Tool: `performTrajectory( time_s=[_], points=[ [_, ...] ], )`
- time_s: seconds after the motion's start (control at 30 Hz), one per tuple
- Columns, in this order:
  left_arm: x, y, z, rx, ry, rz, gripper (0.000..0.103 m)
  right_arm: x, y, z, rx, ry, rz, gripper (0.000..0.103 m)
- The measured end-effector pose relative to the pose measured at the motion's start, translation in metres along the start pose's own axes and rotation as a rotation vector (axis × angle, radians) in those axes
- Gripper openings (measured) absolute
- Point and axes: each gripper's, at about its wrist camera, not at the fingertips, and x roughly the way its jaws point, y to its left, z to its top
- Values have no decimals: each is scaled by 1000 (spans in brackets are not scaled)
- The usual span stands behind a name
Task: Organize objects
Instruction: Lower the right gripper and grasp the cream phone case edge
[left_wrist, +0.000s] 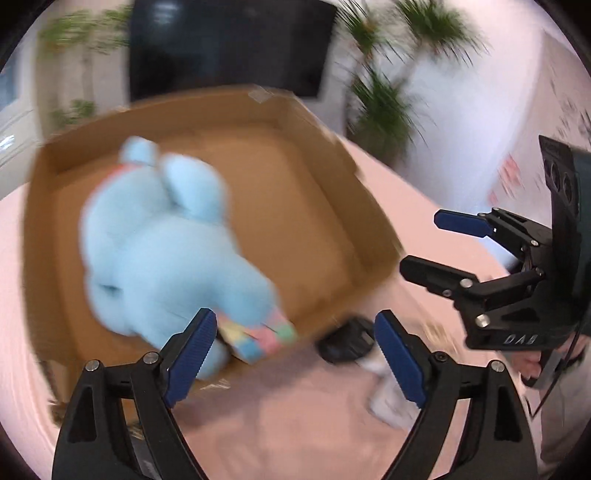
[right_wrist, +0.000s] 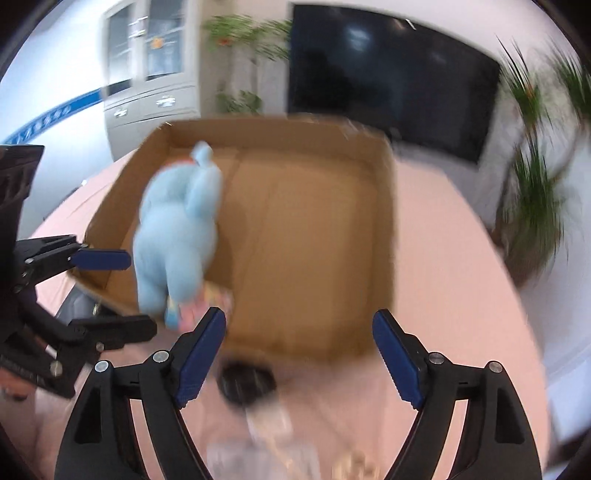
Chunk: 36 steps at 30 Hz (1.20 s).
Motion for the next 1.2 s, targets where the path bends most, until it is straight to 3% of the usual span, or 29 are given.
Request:
performTrajectory(
  time_s=[0.1, 0.27, 0.37, 0.47, 0.67, 0.8, 0.87, 1.0, 1.2],
  points=[
    [19, -23, -8, 40, 99, -28, 87, -9, -32, -50, 153, 67, 23, 82],
    [51, -35, -19, 46, 229, -50, 87, -23, -57, -117, 323, 80, 59, 82],
    [61, -45, -29, 104, 283, -88, 87, -25, -64, -151, 438, 71, 24, 82],
    [67, -56, -33, 137, 298, -135, 87, -13, -79, -176, 576, 85, 76, 79],
    [85, -55, -34, 75, 321, -187, 86, 4, -101, -187, 738, 74, 181, 62],
    [98, -49, -37, -2, 304, -198, 86, 20, -110, -191, 872, 74, 233, 30],
    [105, -47, -39, -32, 304, -186, 86, 21, -116, -197, 938, 50, 270, 25],
    [109, -42, -37, -59, 291, -181, 86, 12, -119, -205, 918, 39, 358, 19],
    [115, -37, -37, -105, 249, -169, 86, -4, -103, -208, 798, 36, 381, 17]
  ],
)
